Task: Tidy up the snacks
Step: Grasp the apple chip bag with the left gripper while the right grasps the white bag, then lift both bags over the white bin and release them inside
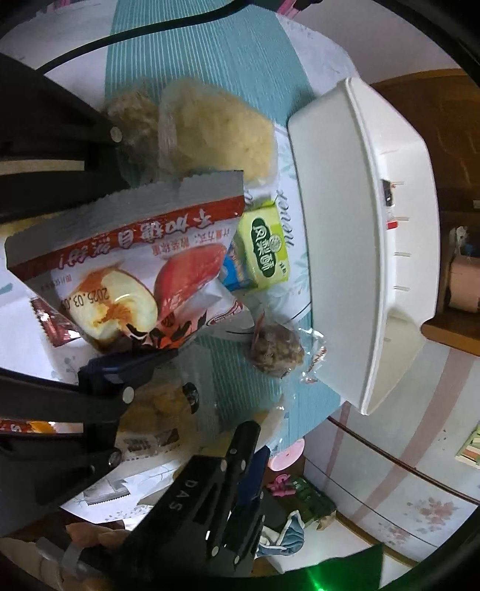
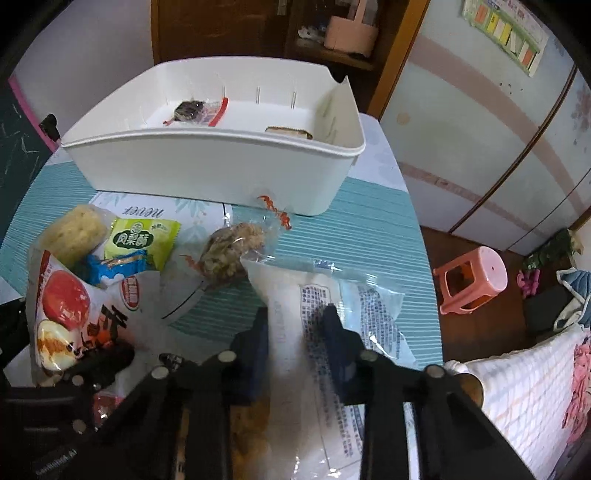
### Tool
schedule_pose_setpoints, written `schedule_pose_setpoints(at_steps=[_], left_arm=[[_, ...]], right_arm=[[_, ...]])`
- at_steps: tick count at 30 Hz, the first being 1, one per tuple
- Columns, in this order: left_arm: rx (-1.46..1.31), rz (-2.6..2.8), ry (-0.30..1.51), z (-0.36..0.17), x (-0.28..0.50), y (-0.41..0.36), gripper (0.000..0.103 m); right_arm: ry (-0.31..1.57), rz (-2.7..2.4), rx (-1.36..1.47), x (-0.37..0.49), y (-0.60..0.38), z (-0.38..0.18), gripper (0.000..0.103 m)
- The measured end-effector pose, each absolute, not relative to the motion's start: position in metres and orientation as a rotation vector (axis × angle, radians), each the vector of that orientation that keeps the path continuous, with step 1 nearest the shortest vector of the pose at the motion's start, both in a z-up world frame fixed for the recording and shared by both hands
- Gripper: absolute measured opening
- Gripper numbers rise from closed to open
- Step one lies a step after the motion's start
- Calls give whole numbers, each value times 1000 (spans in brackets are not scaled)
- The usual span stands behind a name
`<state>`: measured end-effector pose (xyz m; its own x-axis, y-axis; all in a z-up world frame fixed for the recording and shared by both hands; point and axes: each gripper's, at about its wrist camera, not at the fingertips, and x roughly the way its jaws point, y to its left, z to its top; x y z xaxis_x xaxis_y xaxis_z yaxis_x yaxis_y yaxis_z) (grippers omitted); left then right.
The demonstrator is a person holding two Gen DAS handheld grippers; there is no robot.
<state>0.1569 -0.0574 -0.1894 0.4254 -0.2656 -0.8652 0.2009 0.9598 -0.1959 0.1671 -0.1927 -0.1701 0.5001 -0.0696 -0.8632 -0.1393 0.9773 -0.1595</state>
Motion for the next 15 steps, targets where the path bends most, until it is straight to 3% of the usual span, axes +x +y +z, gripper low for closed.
schedule_pose_setpoints(at_steps=[15], left_arm=[[-7,-246,971,-101,126,-36,49]], right_arm=[[876,238,54,129,-224,-74,14]])
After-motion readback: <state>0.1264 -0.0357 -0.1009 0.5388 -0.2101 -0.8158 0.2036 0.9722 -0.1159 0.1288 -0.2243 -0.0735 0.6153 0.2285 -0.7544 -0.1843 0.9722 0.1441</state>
